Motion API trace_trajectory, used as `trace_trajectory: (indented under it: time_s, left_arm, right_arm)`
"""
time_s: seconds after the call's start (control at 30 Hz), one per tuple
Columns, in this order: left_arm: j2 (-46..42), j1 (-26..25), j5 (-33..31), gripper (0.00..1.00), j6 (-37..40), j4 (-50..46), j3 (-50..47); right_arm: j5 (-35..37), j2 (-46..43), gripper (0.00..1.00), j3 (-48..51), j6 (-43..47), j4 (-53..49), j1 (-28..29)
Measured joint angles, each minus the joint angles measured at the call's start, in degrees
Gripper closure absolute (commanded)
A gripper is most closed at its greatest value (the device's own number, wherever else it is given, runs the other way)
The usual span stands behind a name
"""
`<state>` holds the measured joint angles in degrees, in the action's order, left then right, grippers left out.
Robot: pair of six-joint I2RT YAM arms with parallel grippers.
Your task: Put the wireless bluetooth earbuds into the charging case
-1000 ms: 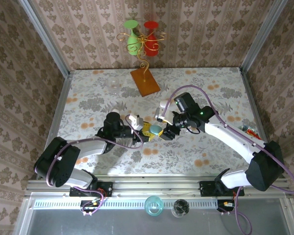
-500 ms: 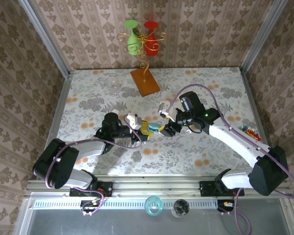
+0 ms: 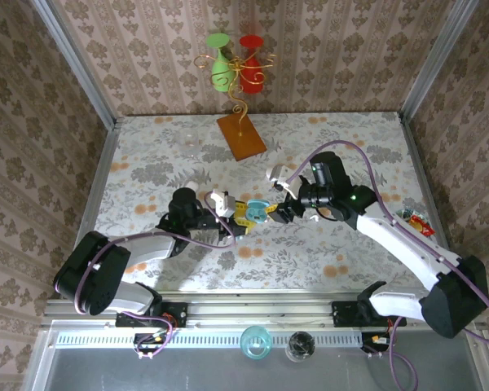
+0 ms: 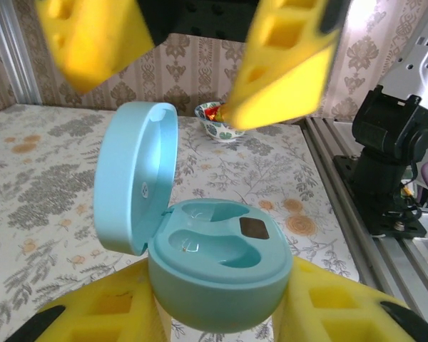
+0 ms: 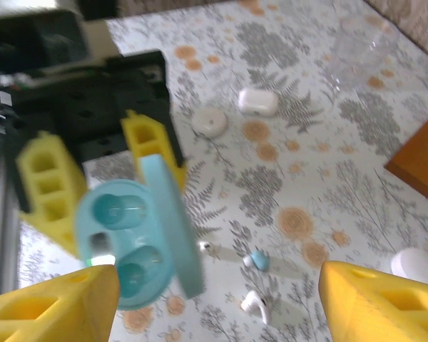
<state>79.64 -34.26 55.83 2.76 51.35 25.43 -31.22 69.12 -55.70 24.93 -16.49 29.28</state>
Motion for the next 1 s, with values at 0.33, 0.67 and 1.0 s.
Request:
trace_trajectory:
  time_s: [0.33,0.67,1.0]
  left_arm:
    - [-1.0,4.8,-1.6,0.65,-3.1,6.5,-3.1]
    - [-5.6,11.1,-9.4,0.62,-3.2,5.9,-5.2]
    - [-7.4,17.8,-14.3,0.62,-3.2,4.5,-6.4]
  right_arm:
    - [0.8,-9.6,0.25,8.1,-18.0,14.0,-6.6]
    - [10.7,-0.2,0.28,7.7,-41.4,14.8,-8.0]
    - [13.8,18.6,0.31,1.6,-52.2,9.5,-1.1]
